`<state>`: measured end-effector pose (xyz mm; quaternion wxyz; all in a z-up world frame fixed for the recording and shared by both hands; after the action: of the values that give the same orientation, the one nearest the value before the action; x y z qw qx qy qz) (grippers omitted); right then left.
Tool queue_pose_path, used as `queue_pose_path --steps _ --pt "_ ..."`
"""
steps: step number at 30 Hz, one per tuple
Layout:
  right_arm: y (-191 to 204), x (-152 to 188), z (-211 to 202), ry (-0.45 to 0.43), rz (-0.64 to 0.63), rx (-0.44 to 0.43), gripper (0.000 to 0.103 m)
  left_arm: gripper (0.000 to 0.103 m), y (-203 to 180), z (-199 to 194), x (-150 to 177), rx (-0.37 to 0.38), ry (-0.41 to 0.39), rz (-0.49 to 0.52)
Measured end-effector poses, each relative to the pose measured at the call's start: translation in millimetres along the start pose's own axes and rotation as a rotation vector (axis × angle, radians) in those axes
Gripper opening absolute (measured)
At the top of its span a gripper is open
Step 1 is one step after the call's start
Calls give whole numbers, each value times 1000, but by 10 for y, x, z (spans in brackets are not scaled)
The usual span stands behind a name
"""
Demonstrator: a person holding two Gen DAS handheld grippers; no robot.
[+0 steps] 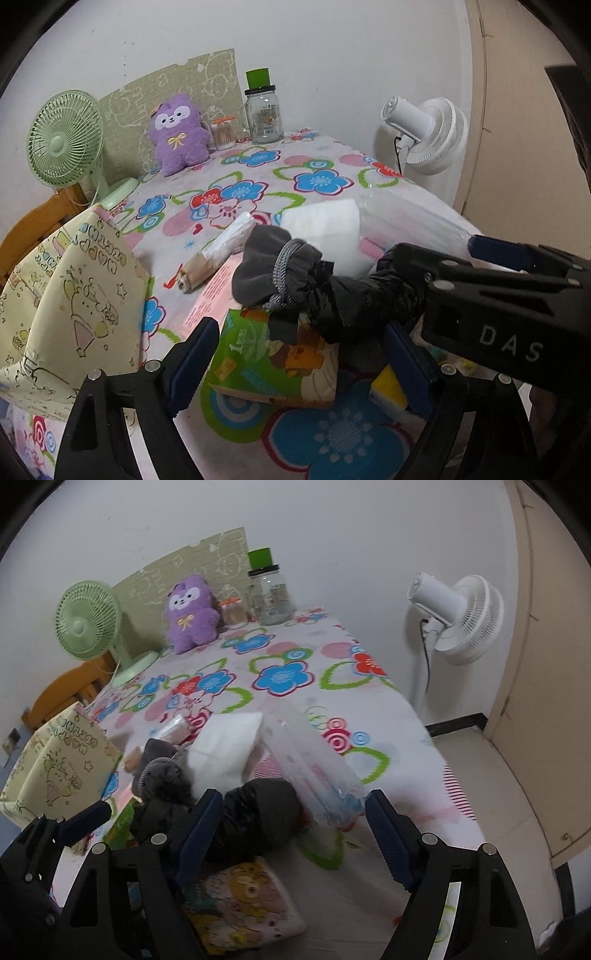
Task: Organize soft objects
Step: 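Reach the right tool to the black plastic bag and close on it, then grasp the green tissue pack with the left tool while the right tool holds the black bag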
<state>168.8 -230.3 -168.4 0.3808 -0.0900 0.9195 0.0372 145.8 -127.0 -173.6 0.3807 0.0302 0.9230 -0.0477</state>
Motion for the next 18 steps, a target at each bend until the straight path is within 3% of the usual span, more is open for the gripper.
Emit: queue_pose_path --steps 5,8,10,12,16,18 --pt "129 33 92 32 -10 -19 81 91 128 21 51 -15 18 -18" --pt "187 38 125 43 -18 -31 69 91 206 39 68 -17 29 -39" --pt "252 54 147 53 -23 -58 51 91 254 56 78 -17 38 -54" --pt "296 69 156 61 -35 -51 49 90 309 71 90 -27 45 -64" --pt "292 76 136 58 -34 -38 35 89 403 92 95 -41 50 -87" --pt "280 61 119 52 -30 -33 31 84 399 115 116 -45 59 -86"
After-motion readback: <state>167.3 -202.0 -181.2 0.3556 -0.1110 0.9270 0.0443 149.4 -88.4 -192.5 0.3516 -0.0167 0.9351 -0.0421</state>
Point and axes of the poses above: each gripper's, at about its wrist camera, not at the fingertips, and z roughly the way its jaws point, y to its left, x to its underside, the point moved 10 cm from there along z, roughly the way its jaws point, and after that the axes turned 14 degrees about -z, right-handed, at the moved point
